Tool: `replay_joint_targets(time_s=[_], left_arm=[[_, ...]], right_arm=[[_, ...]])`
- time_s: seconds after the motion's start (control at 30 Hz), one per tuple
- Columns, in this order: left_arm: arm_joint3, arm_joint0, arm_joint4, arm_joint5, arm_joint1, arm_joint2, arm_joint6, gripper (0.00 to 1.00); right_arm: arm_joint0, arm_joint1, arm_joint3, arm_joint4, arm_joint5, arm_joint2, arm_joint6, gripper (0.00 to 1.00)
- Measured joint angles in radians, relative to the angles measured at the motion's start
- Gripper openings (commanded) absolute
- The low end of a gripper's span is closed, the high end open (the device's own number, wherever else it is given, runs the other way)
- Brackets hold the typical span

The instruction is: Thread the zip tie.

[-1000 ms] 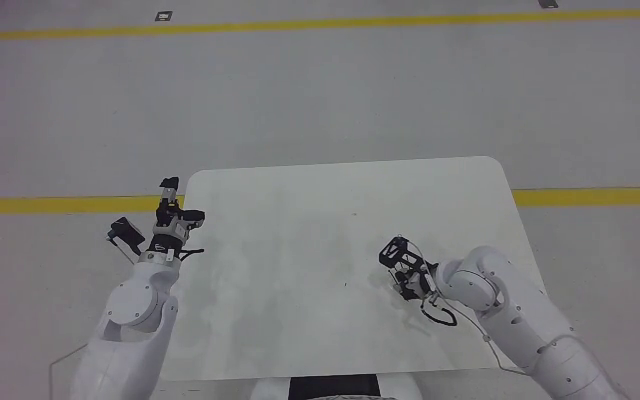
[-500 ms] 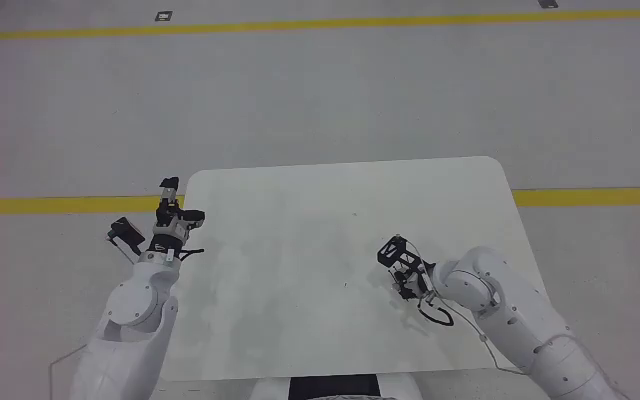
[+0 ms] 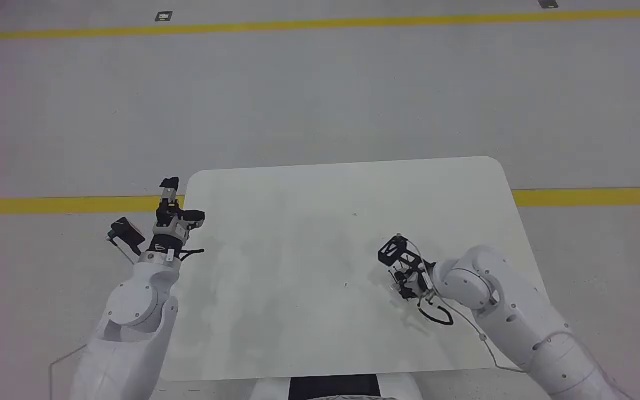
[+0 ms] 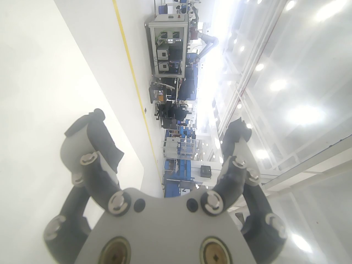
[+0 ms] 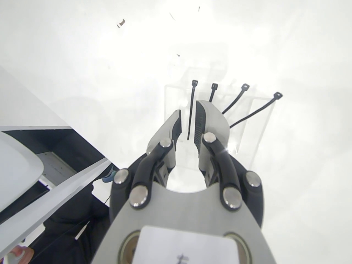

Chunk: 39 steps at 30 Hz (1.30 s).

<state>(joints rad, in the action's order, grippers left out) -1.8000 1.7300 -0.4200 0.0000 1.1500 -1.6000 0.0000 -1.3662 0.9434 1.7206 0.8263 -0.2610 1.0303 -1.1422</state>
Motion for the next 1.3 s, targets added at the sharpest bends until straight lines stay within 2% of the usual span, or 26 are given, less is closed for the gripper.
replay_joint_targets(time_s=[0.3, 0.63, 0.87, 1.1, 1.3], left_arm=[[0.0, 0.0, 0.0, 0.0, 0.0, 0.0, 0.0, 1.0], [0.0, 0.0, 0.0, 0.0, 0.0, 0.0, 0.0, 1.0], [0.0, 0.0, 0.0, 0.0, 0.0, 0.0, 0.0, 1.0], [0.0, 0.0, 0.0, 0.0, 0.0, 0.0, 0.0, 1.0], [0.0, 0.0, 0.0, 0.0, 0.0, 0.0, 0.0, 1.0]], right_arm=[[0.017, 0.002, -0.022, -0.022, -0.009, -0.007, -0.006, 0.13], [0.027, 0.003, -0.036, -0.027, -0.014, -0.017, -0.004, 0.0], [0.028, 0.001, -0.034, -0.03, -0.014, -0.015, -0.002, 0.0], [-0.005, -0.009, 0.024, -0.024, -0.016, 0.016, 0.006, 0.0], [-0.067, -0.027, 0.108, -0.027, -0.029, 0.079, 0.03, 0.0]])
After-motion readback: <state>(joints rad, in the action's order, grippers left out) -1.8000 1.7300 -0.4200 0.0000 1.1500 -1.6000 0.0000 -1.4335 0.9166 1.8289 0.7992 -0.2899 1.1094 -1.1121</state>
